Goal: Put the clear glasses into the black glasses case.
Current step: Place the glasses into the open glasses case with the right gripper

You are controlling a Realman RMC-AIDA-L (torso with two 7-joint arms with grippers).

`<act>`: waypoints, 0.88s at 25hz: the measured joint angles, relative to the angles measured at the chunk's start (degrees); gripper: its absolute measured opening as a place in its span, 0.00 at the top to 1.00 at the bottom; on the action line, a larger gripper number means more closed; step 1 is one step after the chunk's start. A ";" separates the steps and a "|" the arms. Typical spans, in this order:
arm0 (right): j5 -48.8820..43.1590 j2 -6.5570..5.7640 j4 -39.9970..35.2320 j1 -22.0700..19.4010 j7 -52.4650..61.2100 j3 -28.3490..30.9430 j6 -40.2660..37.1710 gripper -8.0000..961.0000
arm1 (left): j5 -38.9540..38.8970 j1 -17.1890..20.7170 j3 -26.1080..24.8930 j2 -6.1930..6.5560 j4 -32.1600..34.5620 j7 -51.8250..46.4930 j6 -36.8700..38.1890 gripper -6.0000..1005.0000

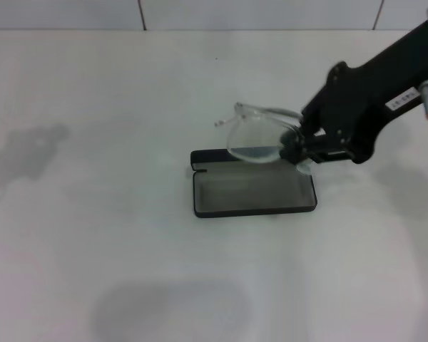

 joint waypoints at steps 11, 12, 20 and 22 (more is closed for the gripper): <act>-9.81 0.62 25.94 10.21 -6.72 -2.70 1.29 0.87 | 1.49 1.38 0.49 -1.29 -2.06 2.40 -0.03 0.91; -10.46 0.62 26.32 10.31 -7.31 -4.18 2.16 0.87 | 1.62 1.45 0.50 -1.35 -2.06 2.38 -0.02 0.91; -14.87 1.13 29.64 13.44 -8.57 -13.91 6.96 0.87 | 2.64 -0.19 0.48 -1.94 -2.45 2.28 0.00 0.91; -14.96 1.27 30.41 14.21 -8.63 -15.74 8.52 0.87 | 2.75 -0.85 0.45 -1.95 -2.62 2.33 -0.01 0.91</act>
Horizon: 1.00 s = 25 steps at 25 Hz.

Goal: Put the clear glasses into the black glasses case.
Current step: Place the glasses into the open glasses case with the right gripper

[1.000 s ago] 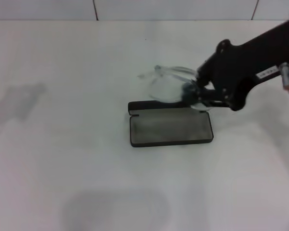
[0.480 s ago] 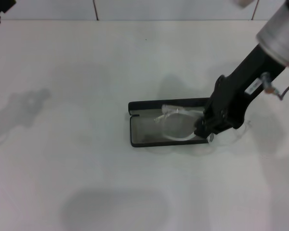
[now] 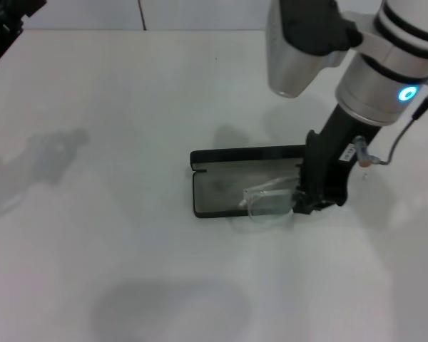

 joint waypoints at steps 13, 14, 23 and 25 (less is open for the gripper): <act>-0.20 0.01 7.15 1.85 -1.46 -5.67 11.51 0.87 | -0.31 -0.31 -0.44 1.04 0.33 0.14 -1.27 0.91; -0.19 0.03 7.40 1.77 -1.51 -6.00 12.01 0.87 | -0.39 -0.18 -0.45 1.11 0.37 0.27 -1.47 0.91; 0.30 0.05 7.70 1.19 -1.61 -8.19 16.34 0.87 | -0.69 0.58 -1.14 1.64 0.47 0.62 -1.68 0.91; 0.60 0.06 7.73 1.17 -1.76 -8.21 17.01 0.87 | -0.68 0.62 -1.14 1.64 0.34 0.64 -1.68 0.91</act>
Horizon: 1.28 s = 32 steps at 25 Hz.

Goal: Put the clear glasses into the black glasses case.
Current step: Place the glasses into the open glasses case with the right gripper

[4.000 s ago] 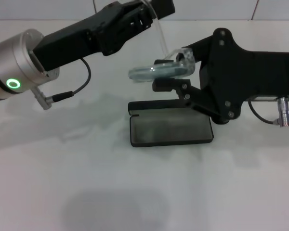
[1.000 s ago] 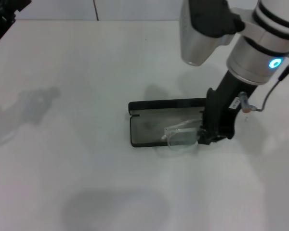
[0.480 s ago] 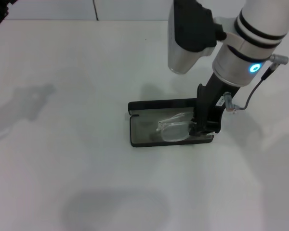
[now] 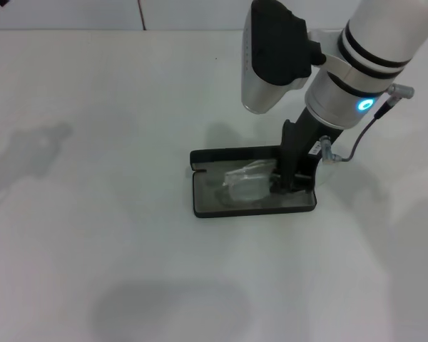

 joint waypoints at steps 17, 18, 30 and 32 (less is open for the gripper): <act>4.33 0.00 3.44 1.06 -1.25 -2.62 4.58 0.87 | 0.13 1.30 -0.10 -0.93 -0.35 0.54 0.00 0.91; 4.58 0.00 3.52 1.05 -1.25 -2.77 4.94 0.87 | 0.11 1.42 -0.10 -0.95 -0.35 0.56 0.00 0.91; 4.94 0.00 4.98 1.30 -1.24 -2.95 6.53 0.87 | 0.20 1.62 -0.08 -1.03 -0.35 0.60 -0.03 0.91; 4.93 0.00 5.04 1.31 -1.21 -2.95 6.39 0.87 | 0.20 1.62 -0.08 -1.04 -0.36 0.60 -0.29 0.91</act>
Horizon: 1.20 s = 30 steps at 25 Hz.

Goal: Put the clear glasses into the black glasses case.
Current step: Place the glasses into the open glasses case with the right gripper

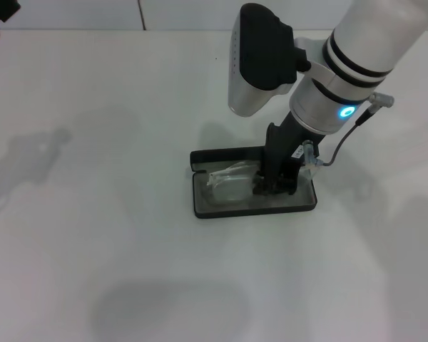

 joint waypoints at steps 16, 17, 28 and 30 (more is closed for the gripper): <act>0.01 0.00 3.19 1.49 0.79 0.00 -0.24 0.87 | -0.23 -0.09 0.00 -0.09 0.00 0.03 -0.33 0.90; 0.02 0.00 3.33 1.56 0.81 0.00 -0.19 0.87 | -0.23 -0.09 0.00 -0.09 0.00 0.06 -0.32 0.90; 0.10 0.00 3.48 2.14 0.82 0.03 -0.26 0.87 | -0.21 -0.09 -0.01 -0.09 0.01 0.15 -0.32 0.90; 0.10 0.00 3.48 2.15 0.83 0.04 -0.30 0.87 | -0.12 -0.06 0.00 -0.09 0.01 0.16 -0.32 0.90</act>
